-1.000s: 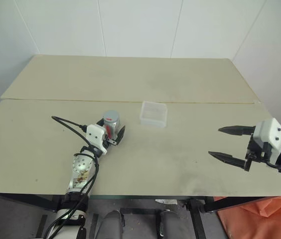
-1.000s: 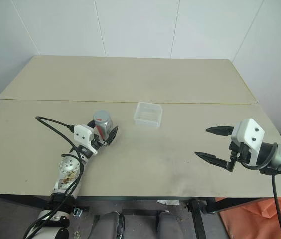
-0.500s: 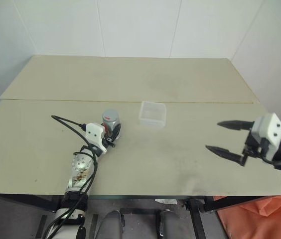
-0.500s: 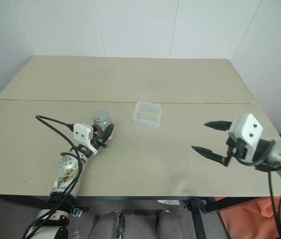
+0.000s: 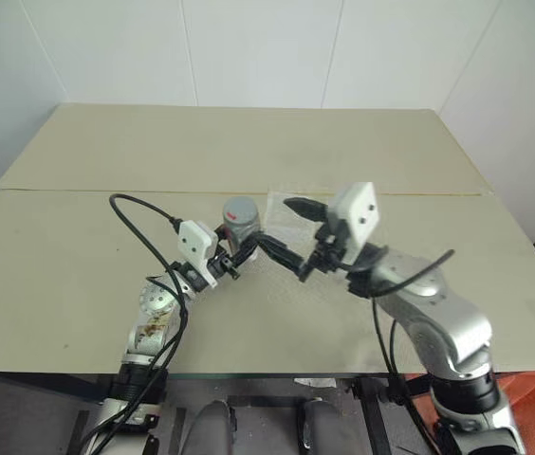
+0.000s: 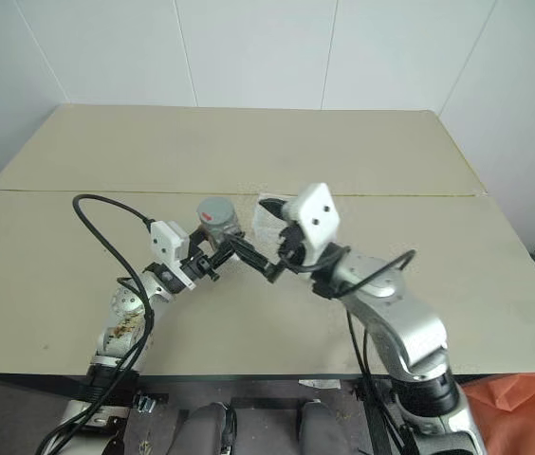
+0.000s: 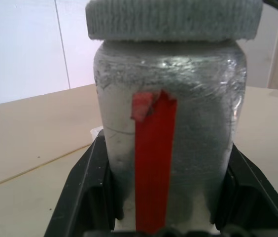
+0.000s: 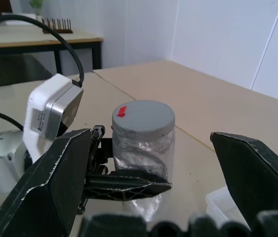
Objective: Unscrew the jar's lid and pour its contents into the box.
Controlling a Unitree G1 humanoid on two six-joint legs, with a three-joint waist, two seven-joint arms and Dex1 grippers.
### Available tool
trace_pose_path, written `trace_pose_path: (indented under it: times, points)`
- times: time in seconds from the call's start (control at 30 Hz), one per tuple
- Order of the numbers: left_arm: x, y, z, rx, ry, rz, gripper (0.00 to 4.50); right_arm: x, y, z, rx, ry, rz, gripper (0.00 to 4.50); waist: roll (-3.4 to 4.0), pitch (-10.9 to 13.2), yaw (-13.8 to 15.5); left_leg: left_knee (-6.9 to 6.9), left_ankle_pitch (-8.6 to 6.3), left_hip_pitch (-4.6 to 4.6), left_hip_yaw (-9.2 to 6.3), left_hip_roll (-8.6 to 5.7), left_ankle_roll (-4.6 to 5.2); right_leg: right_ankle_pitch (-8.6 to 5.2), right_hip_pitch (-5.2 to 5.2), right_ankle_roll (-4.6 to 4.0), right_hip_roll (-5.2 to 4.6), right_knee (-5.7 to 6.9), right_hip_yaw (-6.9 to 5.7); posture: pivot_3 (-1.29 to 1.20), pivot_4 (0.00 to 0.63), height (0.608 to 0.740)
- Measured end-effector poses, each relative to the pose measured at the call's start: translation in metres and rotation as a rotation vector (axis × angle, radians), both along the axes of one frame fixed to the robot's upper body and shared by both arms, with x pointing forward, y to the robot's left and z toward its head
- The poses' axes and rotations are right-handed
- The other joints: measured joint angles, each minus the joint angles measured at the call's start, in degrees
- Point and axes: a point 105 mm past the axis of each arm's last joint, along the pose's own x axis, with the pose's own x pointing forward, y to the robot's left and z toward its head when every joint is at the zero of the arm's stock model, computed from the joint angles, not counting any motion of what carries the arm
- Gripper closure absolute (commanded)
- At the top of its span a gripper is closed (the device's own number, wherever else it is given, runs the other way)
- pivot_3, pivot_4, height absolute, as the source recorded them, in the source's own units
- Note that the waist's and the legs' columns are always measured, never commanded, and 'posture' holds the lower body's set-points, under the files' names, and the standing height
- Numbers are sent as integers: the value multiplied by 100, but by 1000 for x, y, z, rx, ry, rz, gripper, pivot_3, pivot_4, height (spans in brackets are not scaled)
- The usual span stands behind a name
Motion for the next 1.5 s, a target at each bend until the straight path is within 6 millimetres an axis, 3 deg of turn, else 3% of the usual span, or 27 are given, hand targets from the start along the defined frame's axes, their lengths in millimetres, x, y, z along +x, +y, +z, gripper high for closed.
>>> trace_pose_path:
  times: [0.23,0.63,0.73,0.87,1.17,1.5]
  points:
    - [-3,-15,-5,27,4,-35,2500,12,10,-1,-26,-19,-29,0,0,0,-22,-3,0,2,-3,7,0,0,-2,-2,10,2,-1,0,150,740]
    - [-4,-22,-5,10,5,-48,2500,21,17,-10,-48,-19,-37,0,0,0,-25,-3,0,2,-3,9,0,0,-3,-2,12,2,-1,0,150,740]
    - [-4,-22,-5,10,4,-49,2500,20,18,-10,-44,-20,-30,600,0,0,-25,-3,0,2,-3,9,1,-1,-3,-1,12,2,-1,0,150,740]
    - [-5,-22,-5,9,-5,-48,2500,20,19,-9,-37,-21,-27,1730,0,0,-25,-3,0,2,-3,9,0,-1,-3,-1,12,2,-1,0,150,740]
    - [-6,-22,-5,16,-5,-63,2500,19,18,-10,-41,-18,-13,1730,0,0,-26,-4,0,2,-3,9,0,-1,-3,-1,12,2,-2,0,150,740]
    - [-35,-32,-2,41,-13,-236,2500,3,-4,-3,-138,3,380,1730,1,1,-33,-7,0,3,-3,10,1,-4,-2,3,12,-4,-1,0,150,740]
